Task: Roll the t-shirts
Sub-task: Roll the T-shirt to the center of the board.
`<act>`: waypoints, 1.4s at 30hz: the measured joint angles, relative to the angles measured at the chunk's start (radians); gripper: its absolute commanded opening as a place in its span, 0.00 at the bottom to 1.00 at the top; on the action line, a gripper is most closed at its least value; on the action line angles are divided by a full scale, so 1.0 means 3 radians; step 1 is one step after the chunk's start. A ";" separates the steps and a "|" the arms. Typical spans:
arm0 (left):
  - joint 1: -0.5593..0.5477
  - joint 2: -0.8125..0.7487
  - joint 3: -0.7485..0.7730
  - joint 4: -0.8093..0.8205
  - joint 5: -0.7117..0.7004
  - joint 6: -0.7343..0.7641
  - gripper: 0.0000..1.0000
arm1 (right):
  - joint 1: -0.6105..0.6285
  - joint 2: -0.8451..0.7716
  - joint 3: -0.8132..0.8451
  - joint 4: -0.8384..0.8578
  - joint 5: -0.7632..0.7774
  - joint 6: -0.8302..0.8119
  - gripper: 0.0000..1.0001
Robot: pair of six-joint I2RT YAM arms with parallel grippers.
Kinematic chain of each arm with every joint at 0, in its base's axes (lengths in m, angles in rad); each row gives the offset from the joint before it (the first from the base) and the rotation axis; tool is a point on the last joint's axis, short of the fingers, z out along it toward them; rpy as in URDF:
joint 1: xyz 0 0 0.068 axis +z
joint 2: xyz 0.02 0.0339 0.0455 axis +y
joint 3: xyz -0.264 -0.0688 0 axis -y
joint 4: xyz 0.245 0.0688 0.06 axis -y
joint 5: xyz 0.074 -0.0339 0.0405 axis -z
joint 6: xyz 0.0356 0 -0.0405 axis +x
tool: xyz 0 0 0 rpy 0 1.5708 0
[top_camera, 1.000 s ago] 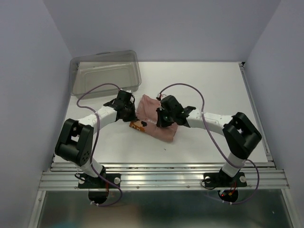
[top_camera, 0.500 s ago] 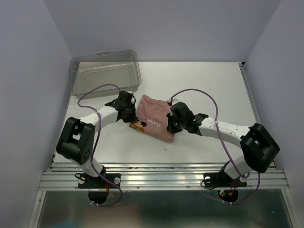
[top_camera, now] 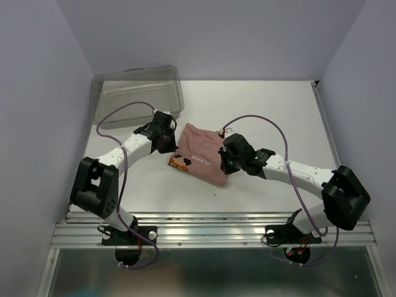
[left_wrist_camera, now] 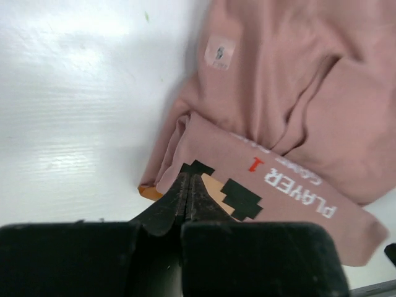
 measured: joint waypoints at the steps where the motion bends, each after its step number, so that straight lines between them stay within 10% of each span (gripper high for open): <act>1: 0.0003 -0.0078 0.0079 -0.0071 -0.0051 0.0010 0.09 | 0.0046 -0.0093 0.0081 -0.0057 0.0053 -0.0061 0.12; 12: 0.0337 -0.0853 0.0500 -0.0398 -0.0251 0.0072 0.33 | 0.0814 0.0142 0.0919 -0.0226 0.0693 -0.0631 0.65; 42: 0.0707 -0.1205 0.0196 -0.0537 -0.0207 0.0043 0.33 | 0.1583 0.1548 0.0944 0.0211 0.2139 -0.1691 0.67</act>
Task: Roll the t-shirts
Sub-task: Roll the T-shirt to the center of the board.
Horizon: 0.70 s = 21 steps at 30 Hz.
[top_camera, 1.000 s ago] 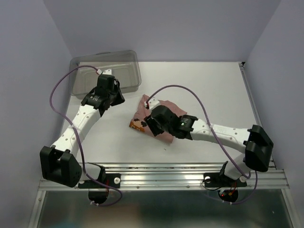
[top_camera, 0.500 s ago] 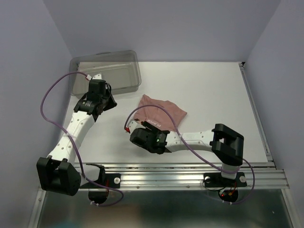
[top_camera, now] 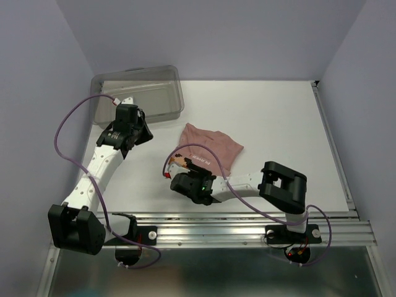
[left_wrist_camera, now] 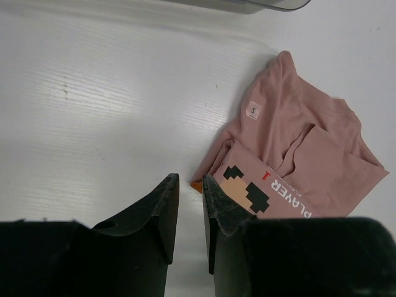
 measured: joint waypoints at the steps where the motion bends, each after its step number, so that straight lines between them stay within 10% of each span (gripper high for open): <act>1: 0.0000 0.0001 -0.0001 -0.0001 0.0006 0.0000 0.33 | 0.0000 0.0032 -0.0004 0.0075 0.0065 -0.0034 0.67; 11: 0.0000 0.0008 -0.0050 0.0027 0.0050 0.0000 0.33 | 0.0000 0.0209 -0.0064 0.0579 0.0406 -0.0163 0.56; 21: 0.0001 0.0028 -0.0052 0.0047 0.0053 0.0000 0.33 | -0.0028 0.0305 -0.0126 0.0935 0.0558 -0.0264 0.10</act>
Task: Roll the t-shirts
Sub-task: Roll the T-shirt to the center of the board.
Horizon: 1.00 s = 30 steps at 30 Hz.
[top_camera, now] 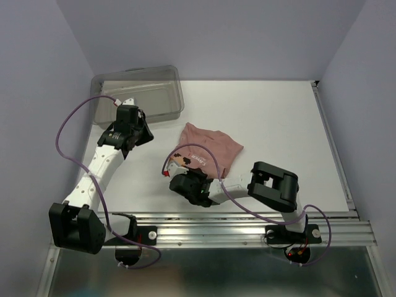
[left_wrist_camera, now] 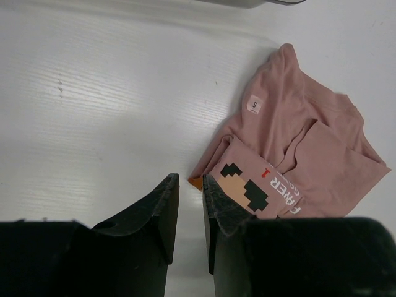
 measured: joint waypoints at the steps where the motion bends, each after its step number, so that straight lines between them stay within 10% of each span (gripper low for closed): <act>1: 0.0000 0.0000 -0.0006 0.0005 0.0000 0.0001 0.33 | -0.0010 -0.0001 0.0000 0.0013 -0.0009 0.0000 0.04; 30: 0.0020 0.0000 -0.0113 0.0037 0.0245 0.0084 0.33 | -0.1088 -0.0779 0.0370 -0.1231 -0.3423 0.1597 0.01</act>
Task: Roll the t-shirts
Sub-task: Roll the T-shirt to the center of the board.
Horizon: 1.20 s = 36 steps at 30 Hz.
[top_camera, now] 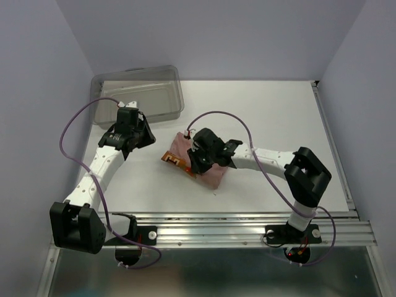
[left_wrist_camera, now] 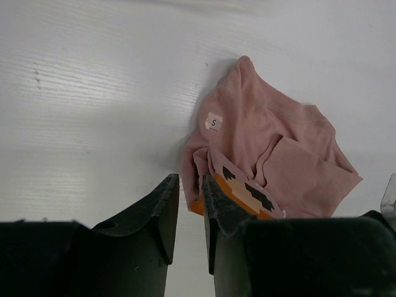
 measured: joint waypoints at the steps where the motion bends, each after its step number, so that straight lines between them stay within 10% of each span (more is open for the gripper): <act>1: 0.0000 0.0000 -0.0004 0.0000 0.0013 0.0008 0.33 | -0.0053 0.0003 0.0018 -0.0014 -0.0156 0.0056 0.01; 17: -0.0010 -0.0015 -0.0165 0.0018 0.0220 0.0094 0.26 | -0.0586 0.0605 0.0456 -0.0076 -0.2047 0.0504 0.01; 22: -0.0046 -0.0131 -0.0216 0.0010 0.0238 0.0098 0.00 | -0.0725 0.0811 0.0552 -0.0075 -0.2411 0.0593 0.03; 36: -0.0562 0.0070 -0.0362 0.0141 0.0303 0.0062 0.00 | -0.0871 0.1208 0.0748 -0.0070 -0.2881 0.0680 0.05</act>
